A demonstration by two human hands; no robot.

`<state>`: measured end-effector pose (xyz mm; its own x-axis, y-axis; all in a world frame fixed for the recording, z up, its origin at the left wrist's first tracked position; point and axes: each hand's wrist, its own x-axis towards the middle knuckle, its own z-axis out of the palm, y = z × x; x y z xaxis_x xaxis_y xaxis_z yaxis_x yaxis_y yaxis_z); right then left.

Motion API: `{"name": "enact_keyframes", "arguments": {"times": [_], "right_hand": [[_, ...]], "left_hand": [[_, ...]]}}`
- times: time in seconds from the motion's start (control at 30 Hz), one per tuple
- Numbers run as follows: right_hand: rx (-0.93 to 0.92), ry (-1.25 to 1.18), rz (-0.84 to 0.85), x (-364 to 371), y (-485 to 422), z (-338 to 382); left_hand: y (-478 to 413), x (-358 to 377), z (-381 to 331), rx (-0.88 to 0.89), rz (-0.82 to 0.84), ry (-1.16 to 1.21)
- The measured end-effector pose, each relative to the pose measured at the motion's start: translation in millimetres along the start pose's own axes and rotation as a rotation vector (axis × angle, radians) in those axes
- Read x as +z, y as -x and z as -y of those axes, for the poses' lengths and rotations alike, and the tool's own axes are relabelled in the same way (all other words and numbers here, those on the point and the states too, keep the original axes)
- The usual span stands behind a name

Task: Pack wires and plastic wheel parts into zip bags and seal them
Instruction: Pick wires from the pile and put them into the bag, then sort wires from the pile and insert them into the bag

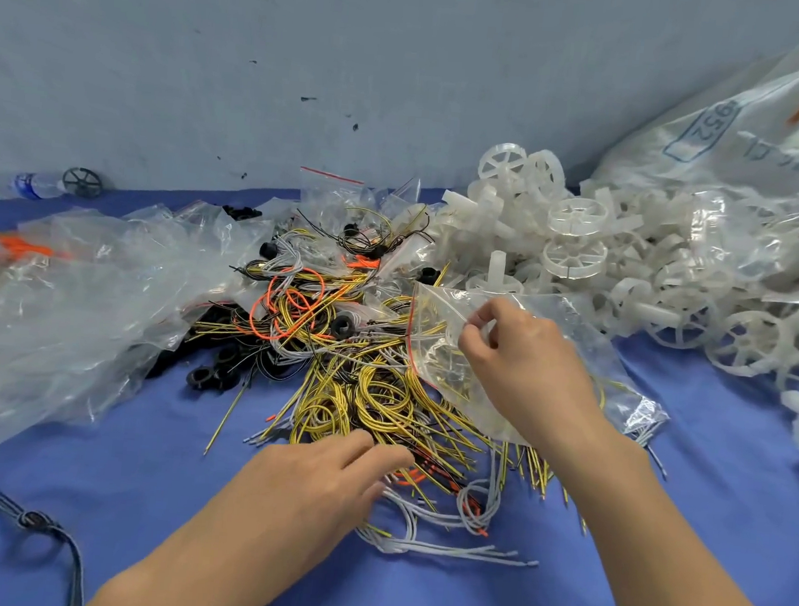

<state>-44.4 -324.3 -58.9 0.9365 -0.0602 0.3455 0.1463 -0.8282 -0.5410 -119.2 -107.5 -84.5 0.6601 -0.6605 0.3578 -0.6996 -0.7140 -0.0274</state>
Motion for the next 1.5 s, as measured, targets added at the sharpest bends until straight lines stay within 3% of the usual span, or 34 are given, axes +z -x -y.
{"name": "enact_keyframes", "arguments": {"times": [0.4, 0.53, 0.7, 0.8, 0.9, 1.03, 1.13, 1.3, 1.5], "right_hand": [[0.008, -0.003, 0.008, -0.7, 0.9, 1.4], [0.004, -0.006, 0.008, 0.4, 0.6, 1.8], [0.014, -0.015, 0.014, -0.2, -0.1, 0.9], [0.04, -0.028, 0.006, -2.9, -1.7, -2.5], [0.044, -0.057, 0.0, -6.6, -4.8, -5.1], [0.054, -0.105, -0.011, -9.4, -6.4, -4.1], [0.051, -0.087, -0.003, -7.9, -4.2, -0.8], [0.054, -0.101, 0.006, -7.0, -1.8, 1.8], [0.05, -0.109, -0.004, -9.9, -0.7, -0.9]], "left_hand": [[14.2, -8.8, -9.1, 0.104, 0.182, -0.005], [6.3, -3.0, -13.4, 0.151, 0.14, -0.072], [0.7, 2.7, -25.5, 0.122, 0.073, 0.023], [0.4, -4.0, -15.5, -0.001, -0.069, 0.274], [-6.5, -17.8, -5.0, -0.318, -0.214, 0.775], [-30.7, -23.9, 14.1, -0.713, -0.498, 1.202], [-47.4, -19.7, 24.1, -0.95, -0.536, 1.521], [-59.7, -16.4, 29.0, -0.873, -0.406, 1.735], [-75.3, -19.9, 23.7, -0.796, -0.394, 1.66]]}}
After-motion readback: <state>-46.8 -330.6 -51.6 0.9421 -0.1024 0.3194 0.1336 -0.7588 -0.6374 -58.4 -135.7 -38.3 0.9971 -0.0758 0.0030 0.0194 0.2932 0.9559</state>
